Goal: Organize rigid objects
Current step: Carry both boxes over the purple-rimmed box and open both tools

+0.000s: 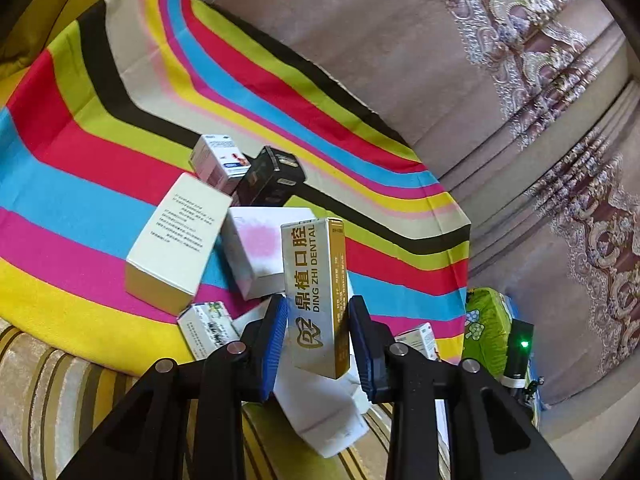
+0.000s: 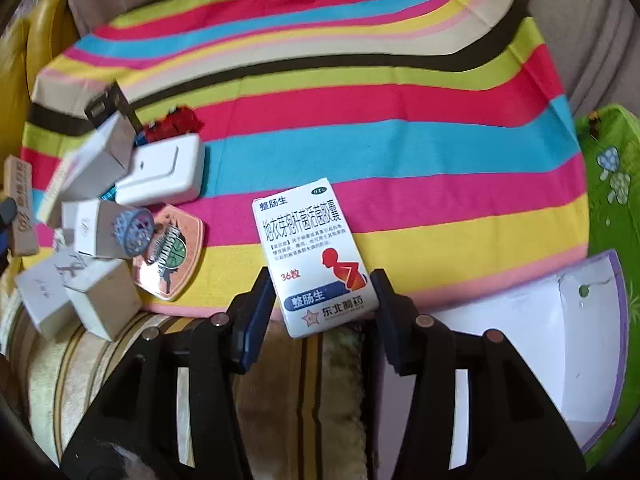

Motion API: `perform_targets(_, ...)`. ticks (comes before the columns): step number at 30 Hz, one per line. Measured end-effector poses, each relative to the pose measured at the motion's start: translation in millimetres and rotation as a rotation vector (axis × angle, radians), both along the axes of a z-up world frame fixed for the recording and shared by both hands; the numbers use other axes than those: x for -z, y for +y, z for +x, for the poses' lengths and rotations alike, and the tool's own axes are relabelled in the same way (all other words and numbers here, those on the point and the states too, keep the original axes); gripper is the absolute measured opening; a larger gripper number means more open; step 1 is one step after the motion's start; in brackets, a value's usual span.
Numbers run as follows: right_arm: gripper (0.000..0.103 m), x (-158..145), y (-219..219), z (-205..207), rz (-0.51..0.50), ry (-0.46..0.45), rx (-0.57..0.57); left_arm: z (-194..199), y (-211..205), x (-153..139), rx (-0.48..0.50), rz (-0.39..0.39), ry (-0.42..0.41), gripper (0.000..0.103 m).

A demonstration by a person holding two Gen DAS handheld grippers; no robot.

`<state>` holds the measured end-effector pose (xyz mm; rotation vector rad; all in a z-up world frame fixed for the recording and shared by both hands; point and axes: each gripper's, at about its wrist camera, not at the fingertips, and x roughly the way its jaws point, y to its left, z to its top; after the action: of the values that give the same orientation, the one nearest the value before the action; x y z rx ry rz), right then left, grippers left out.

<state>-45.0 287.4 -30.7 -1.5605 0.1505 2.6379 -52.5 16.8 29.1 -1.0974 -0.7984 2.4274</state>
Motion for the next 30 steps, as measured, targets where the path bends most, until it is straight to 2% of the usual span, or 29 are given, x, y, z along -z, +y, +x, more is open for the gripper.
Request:
perform_targets(4,0.052,-12,26,31,-0.051,0.048,0.083,11,17,-14,0.042,-0.02,0.053,0.033)
perform_targets(9,0.052,-15,56,77,-0.106,0.055,0.18,27,62,-27,0.17,-0.016,0.073,0.033)
perform_targets(15,0.052,-17,83,116,-0.136,0.061,0.267,42,132,-23,0.376,0.026,0.004,0.033)
perform_targets(18,0.052,-21,95,132,-0.112,0.076,0.308,52,167,-19,0.488,0.036,-0.016,0.033)
perform_targets(23,0.054,-8,107,155,-0.119,0.053,0.35,70,214,-14,0.632,0.014,-0.033,0.034)
perform_targets(25,0.054,-2,110,160,-0.134,0.045,0.359,76,227,-11,0.682,-0.002,-0.046,0.039)
perform_targets(28,0.068,6,117,168,-0.168,0.028,0.385,82,235,-8,0.686,-0.047,-0.055,0.052)
perform_targets(30,0.073,7,121,172,-0.184,0.038,0.405,82,231,-8,0.671,-0.032,-0.059,0.055)
